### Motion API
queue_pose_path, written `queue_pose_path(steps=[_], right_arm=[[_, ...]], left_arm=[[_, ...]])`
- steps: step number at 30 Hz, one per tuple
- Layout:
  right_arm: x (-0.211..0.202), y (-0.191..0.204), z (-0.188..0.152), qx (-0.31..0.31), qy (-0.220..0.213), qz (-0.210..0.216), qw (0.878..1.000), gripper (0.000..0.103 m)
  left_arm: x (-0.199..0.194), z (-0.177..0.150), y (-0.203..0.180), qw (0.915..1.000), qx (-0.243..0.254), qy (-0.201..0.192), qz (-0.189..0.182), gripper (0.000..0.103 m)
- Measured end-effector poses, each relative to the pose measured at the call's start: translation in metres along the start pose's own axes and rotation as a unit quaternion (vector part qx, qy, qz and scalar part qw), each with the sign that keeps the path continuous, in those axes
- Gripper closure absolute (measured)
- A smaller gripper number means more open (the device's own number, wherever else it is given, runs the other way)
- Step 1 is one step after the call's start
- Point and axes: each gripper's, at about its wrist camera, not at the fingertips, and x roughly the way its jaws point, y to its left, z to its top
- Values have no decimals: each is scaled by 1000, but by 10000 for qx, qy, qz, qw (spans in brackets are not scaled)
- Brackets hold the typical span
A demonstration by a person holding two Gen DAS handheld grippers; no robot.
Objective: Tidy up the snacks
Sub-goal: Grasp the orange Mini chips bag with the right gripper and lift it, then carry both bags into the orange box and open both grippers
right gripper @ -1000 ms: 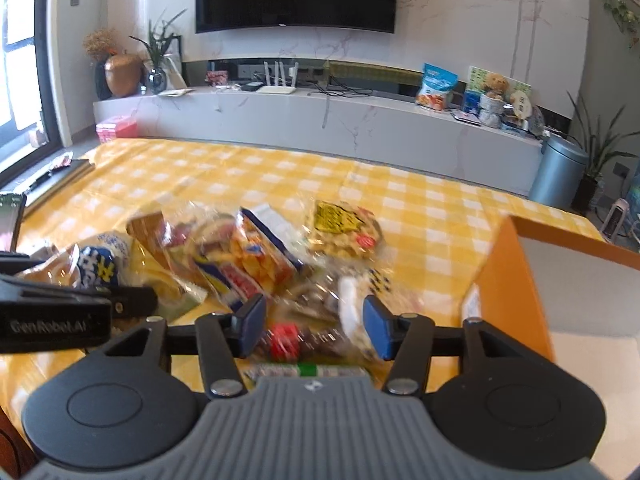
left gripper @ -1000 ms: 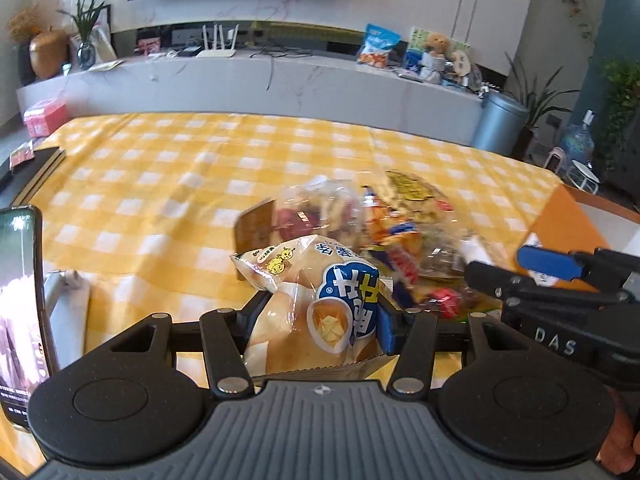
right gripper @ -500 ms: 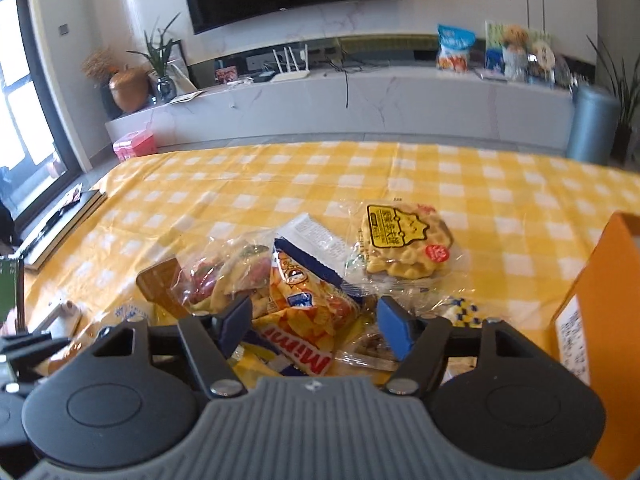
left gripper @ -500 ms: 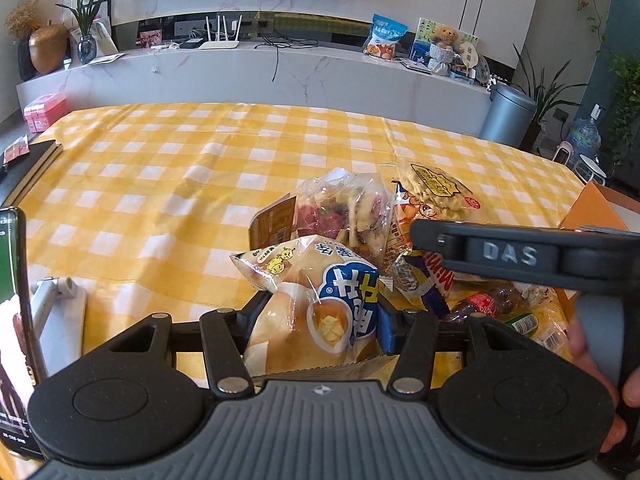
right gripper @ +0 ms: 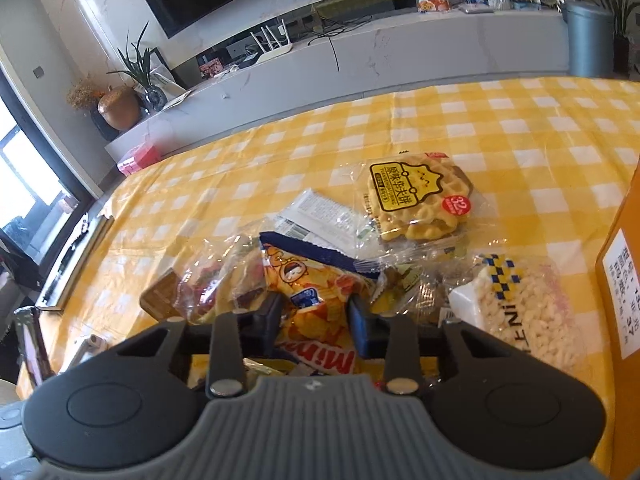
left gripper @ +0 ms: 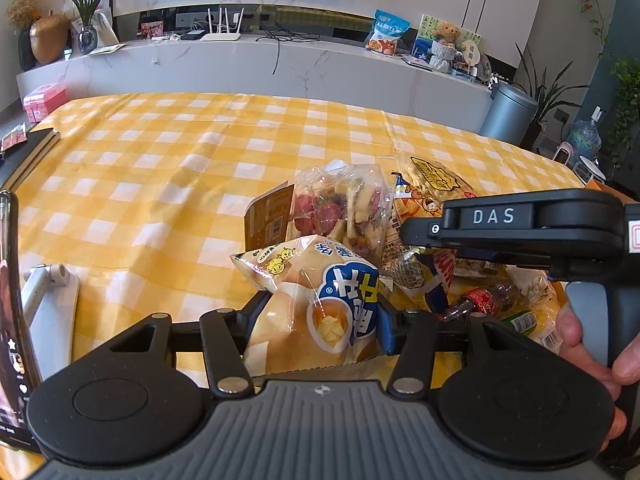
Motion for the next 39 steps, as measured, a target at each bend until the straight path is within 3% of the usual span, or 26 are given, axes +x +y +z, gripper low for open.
queue_pose_path(steps=[14,22,31,39], right_arm=[[-67,17,-4,-315,-563,190,9977,75],[-123,12,-9,-568,-942,-3,9939,76],[-187,-29,-14,-382,-1153,-281,9922,76],[-234,-88,-15,-29,-1039,-601,9928,76]], left_arm=[[-35,1,-15,9996,127,-248,-51,42],[-70,5,-37,9979,326,-529,-181,42],[-99,16,-84,9916,737,-826,-669,42],[-97,24,-143,9785,1298,-721,-1428,42]])
